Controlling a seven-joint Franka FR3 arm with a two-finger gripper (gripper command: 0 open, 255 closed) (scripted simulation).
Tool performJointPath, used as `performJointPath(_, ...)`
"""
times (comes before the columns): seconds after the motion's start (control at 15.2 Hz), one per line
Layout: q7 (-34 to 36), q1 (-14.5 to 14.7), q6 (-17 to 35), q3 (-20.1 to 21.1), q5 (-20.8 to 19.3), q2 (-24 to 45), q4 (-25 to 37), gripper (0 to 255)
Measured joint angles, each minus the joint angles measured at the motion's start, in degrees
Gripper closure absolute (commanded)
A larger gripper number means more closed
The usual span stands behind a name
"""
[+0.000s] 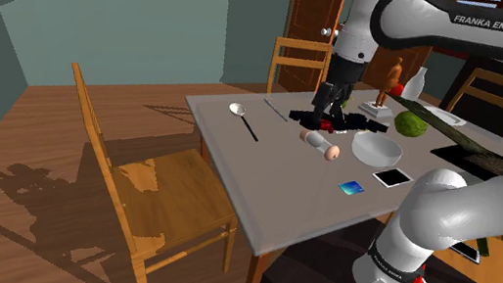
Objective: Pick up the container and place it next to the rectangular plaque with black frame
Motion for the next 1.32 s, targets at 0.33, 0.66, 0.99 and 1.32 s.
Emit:
performJointPath(0.33, -2.29, -1.5, 4.37, -2.55, -1.72, 0.66, -3.24, 0)
performJointPath(0.66, -6.31, -4.16, 12.25, -7.15, -4.56, 3.51, -7.35, 0)
performJointPath(0.99, -10.34, -6.69, 20.85, -12.0, -6.92, 8.34, -10.1, 0)
performJointPath(1.32, -15.02, -8.76, 29.62, -17.44, -8.43, 15.08, -11.03, 0)
